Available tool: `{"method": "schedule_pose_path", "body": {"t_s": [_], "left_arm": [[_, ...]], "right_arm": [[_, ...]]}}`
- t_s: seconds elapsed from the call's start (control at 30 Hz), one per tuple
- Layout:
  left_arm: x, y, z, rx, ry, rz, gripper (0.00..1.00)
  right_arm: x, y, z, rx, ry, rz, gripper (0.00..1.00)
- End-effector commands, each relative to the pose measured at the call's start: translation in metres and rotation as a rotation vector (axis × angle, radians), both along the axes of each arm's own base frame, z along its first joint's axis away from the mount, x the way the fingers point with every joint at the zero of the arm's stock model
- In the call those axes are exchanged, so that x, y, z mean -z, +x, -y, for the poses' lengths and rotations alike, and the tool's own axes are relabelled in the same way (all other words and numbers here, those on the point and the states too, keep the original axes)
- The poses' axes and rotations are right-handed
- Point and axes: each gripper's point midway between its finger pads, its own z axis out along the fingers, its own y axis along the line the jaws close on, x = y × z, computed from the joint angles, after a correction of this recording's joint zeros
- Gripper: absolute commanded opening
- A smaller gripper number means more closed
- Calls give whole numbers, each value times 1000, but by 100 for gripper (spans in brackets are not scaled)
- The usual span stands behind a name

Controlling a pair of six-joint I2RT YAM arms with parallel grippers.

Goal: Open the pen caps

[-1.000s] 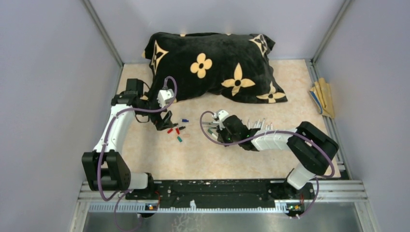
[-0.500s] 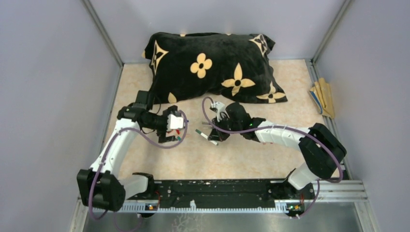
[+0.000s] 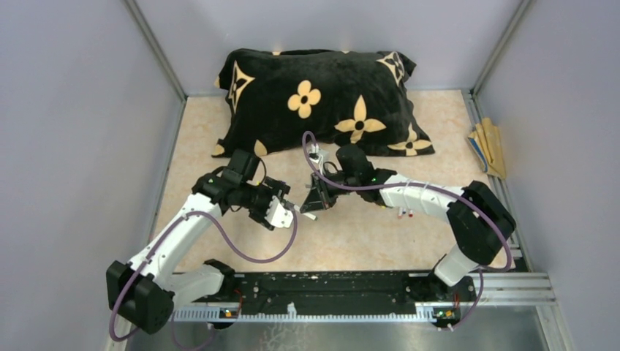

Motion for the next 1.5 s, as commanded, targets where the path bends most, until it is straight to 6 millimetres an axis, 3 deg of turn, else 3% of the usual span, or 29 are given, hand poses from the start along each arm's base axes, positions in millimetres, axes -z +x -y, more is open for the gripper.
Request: {"method": "schedule_pose_path", "body": {"t_s": [0.0,0.23,0.37,0.43,0.47,0.63,0.77,0.83,1.1,1.47], "left_arm": [[6,4,5,28,49,28,72],[16,4,7,3,93,7,46],[15,7,9,-13,93,14,19],[13,9,10,-21,84,21,9],[13,9,11,-25,82,21,7],[10,12,11,-48,75,25,4],[9,15,10,-71,81,22,0],[9,15,8,-75,89,24,0],[23,21,-9,-86,167,99,0],[40,59,-45,-209,333,209,0]], "right_arm": [[-28,2,-14,-44,84,6,0],[-28,4,-19,-44,105,-13,0],[-25,6,-21,-36,105,-23,0],[-23,8,-22,-27,101,-31,1],[-21,8,-23,-22,99,-38,6],[-14,-1,-36,-26,96,-51,27],[-10,-4,-42,-24,107,-74,31],[-11,-3,-43,-15,116,-75,28],[-14,0,-34,30,91,-48,0],[16,-19,21,106,-78,-39,0]]}}
